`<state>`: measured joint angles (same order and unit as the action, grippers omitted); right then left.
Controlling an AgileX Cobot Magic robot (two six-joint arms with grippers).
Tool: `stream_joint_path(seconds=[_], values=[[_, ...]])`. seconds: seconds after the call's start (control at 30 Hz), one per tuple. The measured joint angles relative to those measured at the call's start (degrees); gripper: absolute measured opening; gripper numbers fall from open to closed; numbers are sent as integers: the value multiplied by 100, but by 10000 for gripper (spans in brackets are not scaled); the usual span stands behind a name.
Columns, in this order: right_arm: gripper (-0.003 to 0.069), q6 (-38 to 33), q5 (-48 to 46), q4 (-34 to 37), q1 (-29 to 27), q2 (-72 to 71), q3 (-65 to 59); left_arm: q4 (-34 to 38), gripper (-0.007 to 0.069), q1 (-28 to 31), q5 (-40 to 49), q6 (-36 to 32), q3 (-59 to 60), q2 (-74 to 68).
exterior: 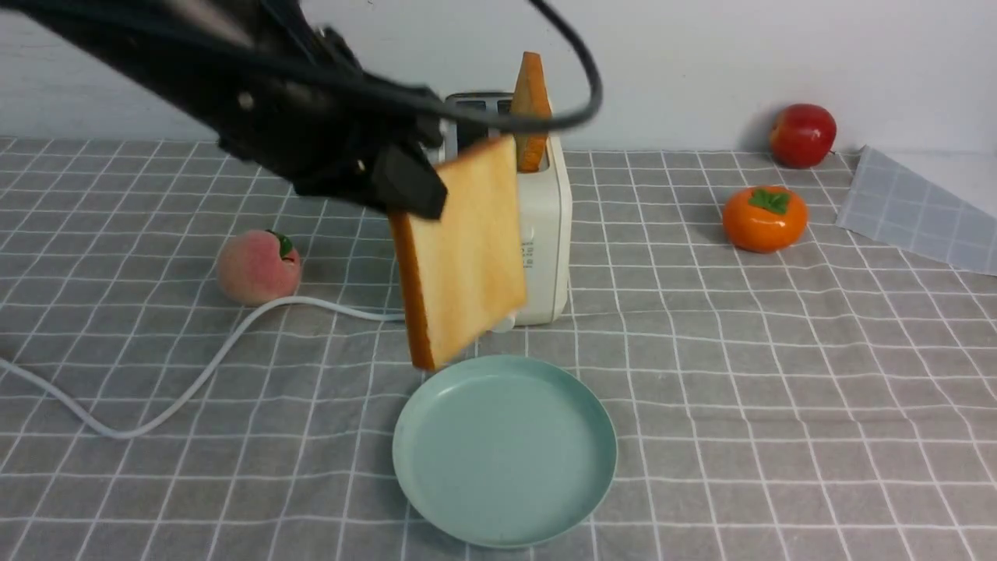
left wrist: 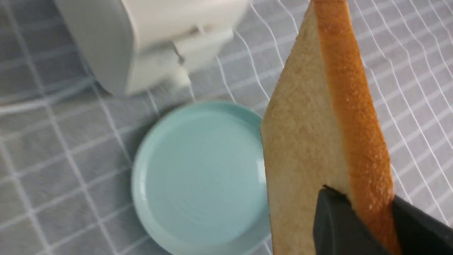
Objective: Take toasted bread from bread machine on grey coffee table place on plate.
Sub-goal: 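Place the slice of bread on the plate with the left gripper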
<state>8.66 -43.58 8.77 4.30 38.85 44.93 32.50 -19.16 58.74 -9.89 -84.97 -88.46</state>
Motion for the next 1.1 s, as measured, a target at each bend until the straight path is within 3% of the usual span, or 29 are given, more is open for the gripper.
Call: stream_joint_path(seconds=[0.27,0.6,0.73,0.9,0.97,1.0,1.03,1.1], values=[[33,0,14,0,0,0,0,1943,92,0,-667,-1559,1288,-786],[43,0,14,0,0,0,0,2221,92,0,-1023,-1849,1315,-1681],[49,0,14,0,0,0,0,1974,122,0,-1213,-1849,1315,-1706],[55,0,14,0,0,0,0,1381,296,0,-1319,-1828,1275,-1683],[59,0,69,0,0,0,0,673,386,0,-1244,-1478,1171,-1563],[59,-5,87,0,0,0,0,543,395,0,-1228,-1434,1151,-1533],[62,-62,191,0,0,0,16,-125,414,0,-1160,-856,1048,-1333],[63,-143,213,0,0,38,85,-656,414,0,-1113,-372,958,-1141]])
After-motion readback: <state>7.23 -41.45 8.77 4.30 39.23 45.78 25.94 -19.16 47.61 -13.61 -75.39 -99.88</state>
